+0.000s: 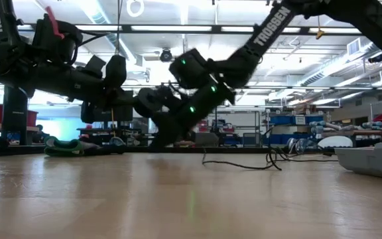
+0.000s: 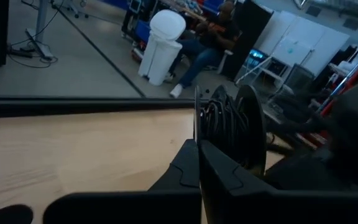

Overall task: Coil cords
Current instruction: Coil the black wire

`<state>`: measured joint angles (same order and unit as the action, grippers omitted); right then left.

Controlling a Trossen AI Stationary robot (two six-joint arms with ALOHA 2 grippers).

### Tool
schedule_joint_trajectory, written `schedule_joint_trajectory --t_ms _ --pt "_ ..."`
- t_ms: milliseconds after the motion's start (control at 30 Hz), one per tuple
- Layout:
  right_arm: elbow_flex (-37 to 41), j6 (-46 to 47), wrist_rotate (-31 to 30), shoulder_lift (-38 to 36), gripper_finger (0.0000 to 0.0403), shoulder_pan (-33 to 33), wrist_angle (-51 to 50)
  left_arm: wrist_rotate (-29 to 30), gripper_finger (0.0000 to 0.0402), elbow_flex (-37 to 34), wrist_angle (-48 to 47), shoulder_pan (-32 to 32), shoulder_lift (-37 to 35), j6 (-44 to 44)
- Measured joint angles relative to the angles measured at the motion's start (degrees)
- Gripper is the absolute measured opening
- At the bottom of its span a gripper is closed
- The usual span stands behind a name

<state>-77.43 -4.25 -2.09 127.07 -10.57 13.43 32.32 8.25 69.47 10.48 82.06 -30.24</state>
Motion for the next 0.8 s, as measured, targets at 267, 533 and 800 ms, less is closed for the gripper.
schedule_joint_trajectory --t_ms 267,533,800 --pt "-8.33 -4.60 1.64 0.28 0.0001 -0.04 -6.47 0.03 0.0000 -0.10 -4.28 0.00 0.00 0.04" --pt "-12.71 -4.97 1.88 0.30 0.0000 0.01 -14.03 1.10 0.0000 -0.09 -10.53 0.00 0.00 0.15" --pt "-15.95 -5.03 4.53 0.02 0.0000 0.05 -19.09 3.82 0.0000 -0.08 -14.72 0.00 0.00 0.20"
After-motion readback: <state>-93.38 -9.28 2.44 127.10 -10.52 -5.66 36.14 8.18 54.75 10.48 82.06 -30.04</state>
